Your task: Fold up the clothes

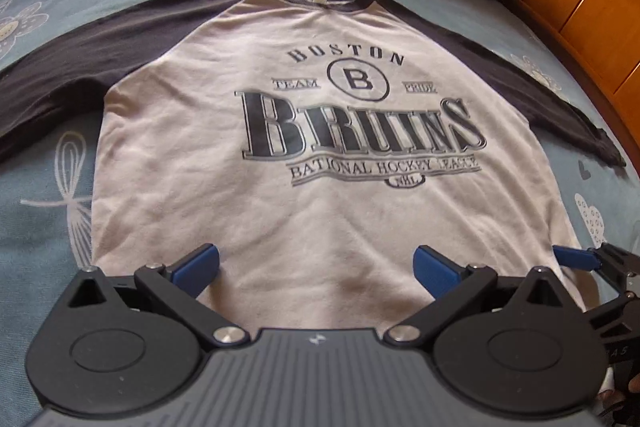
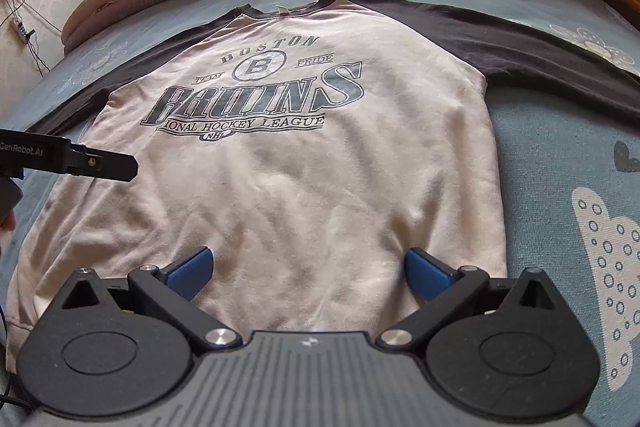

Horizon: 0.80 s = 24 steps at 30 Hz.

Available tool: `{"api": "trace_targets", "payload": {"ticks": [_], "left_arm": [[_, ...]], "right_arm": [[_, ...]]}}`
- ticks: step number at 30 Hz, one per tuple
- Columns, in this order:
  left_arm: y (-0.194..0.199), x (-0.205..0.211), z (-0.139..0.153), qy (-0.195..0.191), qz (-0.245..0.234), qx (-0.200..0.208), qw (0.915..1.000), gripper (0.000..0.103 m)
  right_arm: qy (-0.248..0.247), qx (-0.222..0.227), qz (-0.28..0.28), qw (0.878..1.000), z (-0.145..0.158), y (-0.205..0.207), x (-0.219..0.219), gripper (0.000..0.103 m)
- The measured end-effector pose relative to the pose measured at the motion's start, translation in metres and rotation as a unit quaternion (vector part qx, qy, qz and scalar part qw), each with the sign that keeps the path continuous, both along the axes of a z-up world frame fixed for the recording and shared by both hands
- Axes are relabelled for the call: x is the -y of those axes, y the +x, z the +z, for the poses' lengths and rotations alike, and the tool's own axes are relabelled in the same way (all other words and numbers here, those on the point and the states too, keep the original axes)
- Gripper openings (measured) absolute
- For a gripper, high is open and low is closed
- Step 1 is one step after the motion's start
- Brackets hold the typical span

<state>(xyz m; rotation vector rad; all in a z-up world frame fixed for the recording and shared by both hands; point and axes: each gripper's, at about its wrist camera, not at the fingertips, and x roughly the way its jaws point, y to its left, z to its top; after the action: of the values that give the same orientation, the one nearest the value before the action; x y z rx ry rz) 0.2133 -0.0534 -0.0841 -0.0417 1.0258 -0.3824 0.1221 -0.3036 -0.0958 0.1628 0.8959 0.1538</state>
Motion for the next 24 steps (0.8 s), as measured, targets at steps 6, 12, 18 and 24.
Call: {"api": "trace_targets", "payload": {"ticks": [6, 12, 18, 24], "left_arm": [[-0.02, -0.005, -0.003, 0.015, -0.029, 0.037, 0.9988, 0.102], [-0.003, -0.013, 0.011, -0.036, -0.005, 0.01, 0.9993, 0.102], [0.04, 0.021, 0.041, -0.06, -0.038, 0.021, 0.9973, 0.102], [0.104, 0.101, 0.067, -0.076, -0.106, -0.002, 0.9915, 0.102]], "right_arm": [[-0.019, 0.007, 0.005, 1.0, -0.002, -0.001, -0.004, 0.103], [-0.067, 0.011, 0.023, 0.997, -0.005, -0.002, -0.016, 0.103], [-0.081, 0.024, 0.02, 0.996, -0.007, -0.006, -0.02, 0.103], [-0.072, 0.019, 0.0, 0.997, 0.011, -0.003, -0.013, 0.103]]}}
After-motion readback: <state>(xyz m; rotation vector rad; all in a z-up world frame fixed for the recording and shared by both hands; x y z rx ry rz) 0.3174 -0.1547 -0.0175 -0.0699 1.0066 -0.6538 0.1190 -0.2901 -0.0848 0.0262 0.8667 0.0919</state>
